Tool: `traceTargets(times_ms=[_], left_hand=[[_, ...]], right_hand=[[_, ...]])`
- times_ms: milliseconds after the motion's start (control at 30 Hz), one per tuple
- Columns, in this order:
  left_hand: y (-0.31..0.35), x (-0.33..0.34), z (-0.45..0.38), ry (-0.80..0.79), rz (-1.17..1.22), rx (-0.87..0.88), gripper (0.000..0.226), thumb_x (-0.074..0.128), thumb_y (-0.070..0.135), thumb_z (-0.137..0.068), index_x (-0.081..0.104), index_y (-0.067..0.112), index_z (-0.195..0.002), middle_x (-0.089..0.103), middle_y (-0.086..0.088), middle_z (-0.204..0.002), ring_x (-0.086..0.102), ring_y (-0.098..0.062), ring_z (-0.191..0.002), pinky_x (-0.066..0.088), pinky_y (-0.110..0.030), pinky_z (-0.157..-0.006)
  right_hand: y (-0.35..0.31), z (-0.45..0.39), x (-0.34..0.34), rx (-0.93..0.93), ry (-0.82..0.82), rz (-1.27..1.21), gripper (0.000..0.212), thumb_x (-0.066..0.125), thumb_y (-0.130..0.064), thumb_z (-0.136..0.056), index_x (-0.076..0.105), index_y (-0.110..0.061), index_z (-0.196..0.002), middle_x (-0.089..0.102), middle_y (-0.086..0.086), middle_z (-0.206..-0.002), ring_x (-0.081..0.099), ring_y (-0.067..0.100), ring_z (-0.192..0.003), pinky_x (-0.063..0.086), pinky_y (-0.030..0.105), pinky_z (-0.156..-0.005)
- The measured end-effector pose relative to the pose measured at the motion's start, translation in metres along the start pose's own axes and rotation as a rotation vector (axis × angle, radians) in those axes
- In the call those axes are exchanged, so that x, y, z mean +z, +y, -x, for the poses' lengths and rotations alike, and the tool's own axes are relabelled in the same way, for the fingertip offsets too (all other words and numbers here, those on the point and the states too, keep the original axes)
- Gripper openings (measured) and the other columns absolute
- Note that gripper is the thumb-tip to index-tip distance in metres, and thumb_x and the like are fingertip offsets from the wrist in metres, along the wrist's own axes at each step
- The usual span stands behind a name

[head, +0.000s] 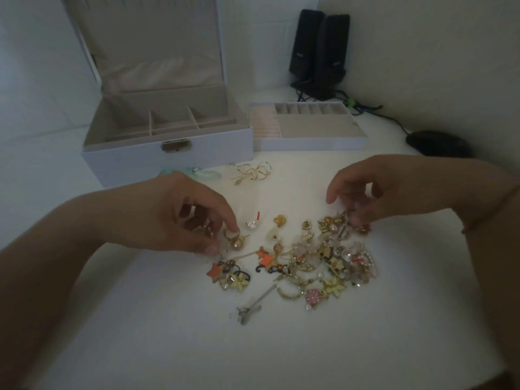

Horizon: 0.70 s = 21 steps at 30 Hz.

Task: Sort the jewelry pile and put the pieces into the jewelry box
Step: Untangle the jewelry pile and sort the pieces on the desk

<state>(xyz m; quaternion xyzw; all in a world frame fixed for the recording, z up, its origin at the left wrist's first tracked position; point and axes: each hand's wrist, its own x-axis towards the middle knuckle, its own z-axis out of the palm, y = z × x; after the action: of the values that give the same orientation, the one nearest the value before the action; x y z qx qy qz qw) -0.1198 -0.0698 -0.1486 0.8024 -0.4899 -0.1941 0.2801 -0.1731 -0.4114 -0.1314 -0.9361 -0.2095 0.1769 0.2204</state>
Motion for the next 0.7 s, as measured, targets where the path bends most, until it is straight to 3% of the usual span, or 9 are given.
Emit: traceTargets(times_ms=[200, 433, 600, 700], left_hand=[[-0.001, -0.001, 0.001, 0.009, 0.027, -0.011, 0.032, 0.073, 0.057, -0.070, 0.070, 0.048, -0.100, 0.070, 0.010, -0.085, 0.066, -0.019, -0.073, 0.053, -0.036, -0.068], [-0.001, -0.002, 0.000, 0.022, 0.055, -0.012, 0.030, 0.073, 0.054, -0.072, 0.071, 0.046, -0.100, 0.070, 0.009, -0.083, 0.063, -0.015, -0.064, 0.053, -0.035, -0.063], [-0.002, -0.002, 0.000, 0.024, 0.037, -0.011, 0.031, 0.072, 0.056, -0.072, 0.071, 0.046, -0.101, 0.070, 0.010, -0.084, 0.063, -0.013, -0.064, 0.053, -0.030, -0.063], [-0.002, -0.002, 0.000, 0.025, 0.016, -0.007, 0.033, 0.069, 0.064, -0.072, 0.070, 0.049, -0.101, 0.070, 0.012, -0.085, 0.064, -0.014, -0.067, 0.051, -0.023, -0.062]], right_hand=[[0.001, 0.003, -0.002, 0.022, -0.027, -0.028, 0.033, 0.077, -0.025, -0.075, 0.063, -0.038, -0.102, 0.063, -0.017, -0.087, 0.057, 0.003, -0.073, 0.044, 0.011, -0.063], [-0.001, 0.003, -0.002, 0.059, -0.080, -0.036, 0.038, 0.081, -0.025, -0.071, 0.060, -0.039, -0.100, 0.063, -0.014, -0.083, 0.050, 0.000, -0.062, 0.044, 0.014, -0.058], [-0.013, 0.000, 0.001, -0.032, 0.046, 0.033, 0.042, 0.069, -0.065, -0.067, 0.056, -0.045, -0.102, 0.054, -0.017, -0.092, 0.050, 0.011, -0.074, 0.045, 0.016, -0.064], [-0.022, -0.010, 0.013, -0.096, 0.015, 0.072, 0.049, 0.066, -0.068, -0.066, 0.052, -0.047, -0.108, 0.049, -0.019, -0.098, 0.047, 0.004, -0.084, 0.043, 0.013, -0.072]])
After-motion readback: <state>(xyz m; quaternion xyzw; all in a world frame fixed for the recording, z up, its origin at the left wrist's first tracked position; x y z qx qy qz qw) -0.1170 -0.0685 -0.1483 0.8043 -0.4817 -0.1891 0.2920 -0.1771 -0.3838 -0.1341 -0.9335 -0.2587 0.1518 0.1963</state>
